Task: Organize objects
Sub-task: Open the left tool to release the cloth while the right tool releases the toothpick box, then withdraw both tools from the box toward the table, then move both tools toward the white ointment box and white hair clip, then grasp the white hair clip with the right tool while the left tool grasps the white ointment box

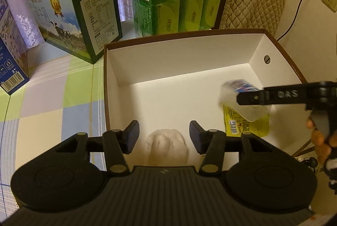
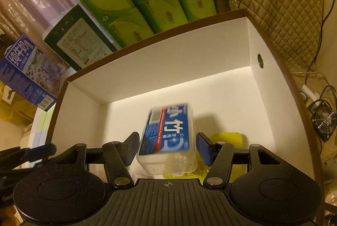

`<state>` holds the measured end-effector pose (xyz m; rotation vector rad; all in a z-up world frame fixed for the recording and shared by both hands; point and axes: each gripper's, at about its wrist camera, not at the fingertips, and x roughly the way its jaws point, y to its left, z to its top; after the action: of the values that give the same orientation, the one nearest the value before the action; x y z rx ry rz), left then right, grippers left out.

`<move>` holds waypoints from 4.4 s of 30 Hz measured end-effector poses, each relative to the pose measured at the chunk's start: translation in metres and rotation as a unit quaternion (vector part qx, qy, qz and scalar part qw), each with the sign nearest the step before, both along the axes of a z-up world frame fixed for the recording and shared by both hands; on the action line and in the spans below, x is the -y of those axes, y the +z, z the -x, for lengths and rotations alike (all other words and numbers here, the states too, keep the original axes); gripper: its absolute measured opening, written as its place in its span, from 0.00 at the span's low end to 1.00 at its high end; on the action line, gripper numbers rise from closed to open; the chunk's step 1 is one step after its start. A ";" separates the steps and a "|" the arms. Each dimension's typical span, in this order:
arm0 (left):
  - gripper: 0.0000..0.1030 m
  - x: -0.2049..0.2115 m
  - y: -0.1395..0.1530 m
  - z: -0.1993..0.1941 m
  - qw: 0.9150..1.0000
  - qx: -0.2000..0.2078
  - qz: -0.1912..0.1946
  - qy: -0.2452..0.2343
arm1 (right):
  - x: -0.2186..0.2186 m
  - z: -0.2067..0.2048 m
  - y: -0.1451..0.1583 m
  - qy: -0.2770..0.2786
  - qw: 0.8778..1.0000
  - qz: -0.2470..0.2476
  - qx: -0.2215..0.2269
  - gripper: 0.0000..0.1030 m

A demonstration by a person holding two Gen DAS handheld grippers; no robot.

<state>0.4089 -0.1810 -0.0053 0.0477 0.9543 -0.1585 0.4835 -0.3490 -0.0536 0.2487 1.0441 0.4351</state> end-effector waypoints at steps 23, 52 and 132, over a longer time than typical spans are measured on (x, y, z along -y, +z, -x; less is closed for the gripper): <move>0.85 -0.010 0.022 0.025 0.999 0.032 0.010 0.013 | 0.015 0.046 0.028 -0.021 0.997 0.052 0.057 0.84; 0.94 -0.058 0.074 0.131 0.996 0.071 0.045 0.024 | -0.013 0.173 0.082 -0.034 0.995 0.034 0.087 0.86; 0.94 -0.306 -0.042 0.246 0.984 -0.056 0.011 0.168 | -0.306 0.282 -0.048 0.171 0.977 0.100 0.076 0.81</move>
<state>0.1626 0.1253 -0.0473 -0.1440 1.0583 0.1419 0.2015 -0.0430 -0.1018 -0.1462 0.9730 0.6432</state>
